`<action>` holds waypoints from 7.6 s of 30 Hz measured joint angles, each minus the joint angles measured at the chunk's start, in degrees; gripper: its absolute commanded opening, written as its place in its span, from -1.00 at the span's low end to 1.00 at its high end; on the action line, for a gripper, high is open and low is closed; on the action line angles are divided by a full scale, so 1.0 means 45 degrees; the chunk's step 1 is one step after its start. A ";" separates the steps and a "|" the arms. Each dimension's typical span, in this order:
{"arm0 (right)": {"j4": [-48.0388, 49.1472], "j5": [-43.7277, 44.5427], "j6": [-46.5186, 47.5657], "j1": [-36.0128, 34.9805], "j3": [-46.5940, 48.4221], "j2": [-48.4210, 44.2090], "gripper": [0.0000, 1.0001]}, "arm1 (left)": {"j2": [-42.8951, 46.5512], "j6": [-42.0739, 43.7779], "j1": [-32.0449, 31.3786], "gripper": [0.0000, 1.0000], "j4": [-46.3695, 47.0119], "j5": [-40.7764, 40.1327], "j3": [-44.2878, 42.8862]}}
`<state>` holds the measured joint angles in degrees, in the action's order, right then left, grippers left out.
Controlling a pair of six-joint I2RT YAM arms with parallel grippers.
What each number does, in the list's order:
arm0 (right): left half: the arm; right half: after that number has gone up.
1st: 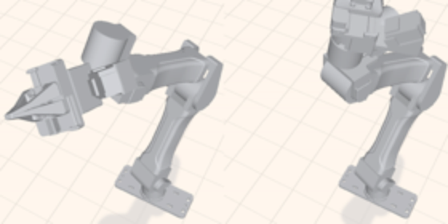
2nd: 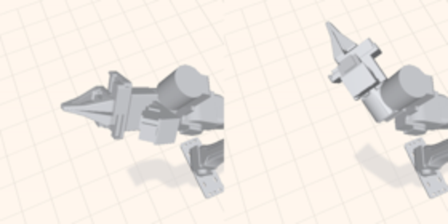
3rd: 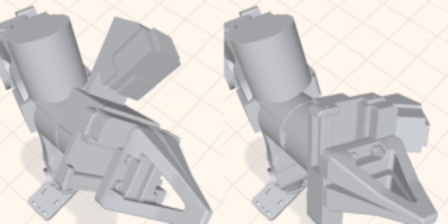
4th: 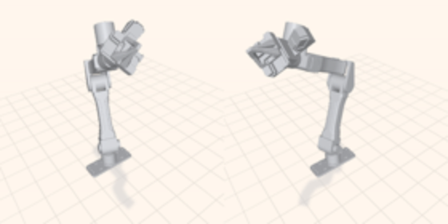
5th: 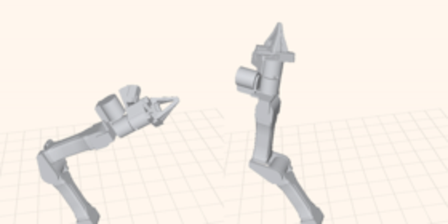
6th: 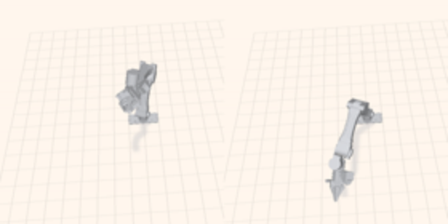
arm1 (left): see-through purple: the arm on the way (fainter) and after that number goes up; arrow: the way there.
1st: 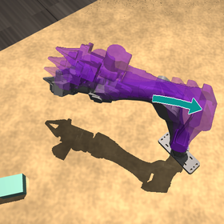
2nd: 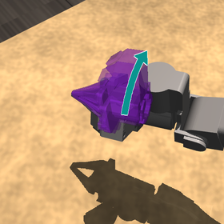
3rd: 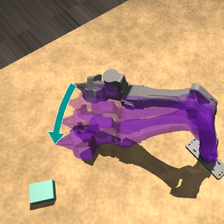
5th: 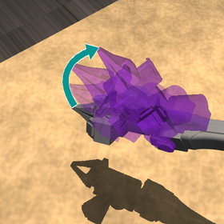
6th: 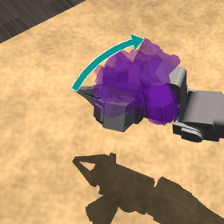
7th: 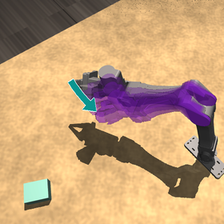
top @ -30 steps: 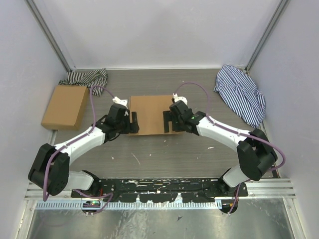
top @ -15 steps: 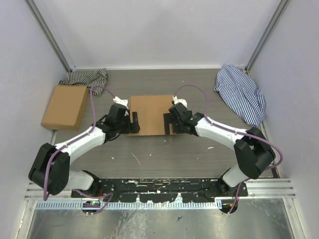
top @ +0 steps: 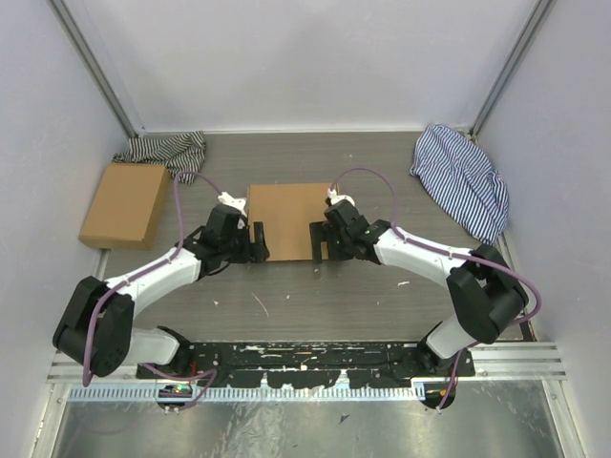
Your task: Fold the paper box
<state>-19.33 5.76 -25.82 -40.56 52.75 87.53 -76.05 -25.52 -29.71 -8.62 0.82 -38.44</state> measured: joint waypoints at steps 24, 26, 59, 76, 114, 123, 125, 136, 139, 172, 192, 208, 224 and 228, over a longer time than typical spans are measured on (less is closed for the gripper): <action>-0.0903 -0.0651 -0.0350 -0.0296 0.0287 -0.0563 0.80 | 0.0335 -0.0457 0.0073 0.50 -0.2837 0.1010 -0.1219; -0.1054 -0.0661 -0.0398 -0.0296 0.0384 -0.0568 0.78 | 0.0345 -0.0491 0.0073 0.50 -0.3123 0.1010 -0.1375; -0.1511 -0.0160 -0.0656 -0.0321 0.0559 -0.0384 0.75 | 0.0005 -0.0714 0.0068 0.45 -0.4104 0.1666 -0.1758; -0.1370 -0.0107 -0.0661 -0.0321 0.0418 -0.0369 0.75 | 0.0005 -0.0719 0.0073 0.39 -0.4498 0.2069 -0.1991; -0.2822 -0.0306 -0.0709 -0.0296 0.1093 -0.1049 0.81 | 0.0539 -0.1020 0.1462 0.30 -0.4629 0.4906 -0.1783; -0.3215 -0.0282 -0.0661 -0.0291 0.1375 -0.1049 0.82 | 0.0481 -0.1331 0.1511 0.30 -0.4216 0.5367 -0.1389; -0.3283 -0.0238 -0.0661 -0.0291 0.1394 -0.1049 0.82 | 0.0481 -0.1365 0.1511 0.30 -0.4158 0.5396 -0.1389; -0.3186 -0.0233 -0.0661 -0.0296 0.1394 -0.0903 0.81 | 0.0102 -0.1375 0.1511 0.27 -0.3934 0.5285 -0.1214; -0.3007 -0.0223 -0.0656 -0.0296 0.1394 -0.0597 0.80 | -0.0058 -0.1365 0.1511 0.26 -0.3886 0.5081 -0.1195; -0.1540 0.0607 -0.0593 -0.0330 0.0578 -0.0282 0.86 | 0.0243 -0.1001 0.1477 0.25 -0.4221 0.1880 -0.1195; -0.1020 -0.0063 0.1588 0.1909 0.9345 0.3565 -0.91 | 0.3385 -0.1384 0.0612 -1.00 -0.2467 0.2463 -0.0005; -0.1423 -0.3589 0.3361 0.2477 1.5212 1.2012 -0.80 | 0.0151 -0.1229 -0.0364 -1.00 -0.0845 0.1865 0.0418; -0.2521 -0.6237 0.5338 0.2225 1.4319 1.1628 -0.80 | -0.1734 -0.1588 -0.1467 -1.00 -0.0340 -0.1433 0.0049; -0.2229 -0.5678 0.5848 0.2127 1.3420 1.1011 -0.80 | -0.1821 -0.1972 -0.2273 -1.00 -0.0330 -0.2769 -0.0005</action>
<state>-29.36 -19.79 0.49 -30.98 113.14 137.08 -84.25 -34.39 -39.94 -10.11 -11.64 -38.46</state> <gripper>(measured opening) 0.095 0.006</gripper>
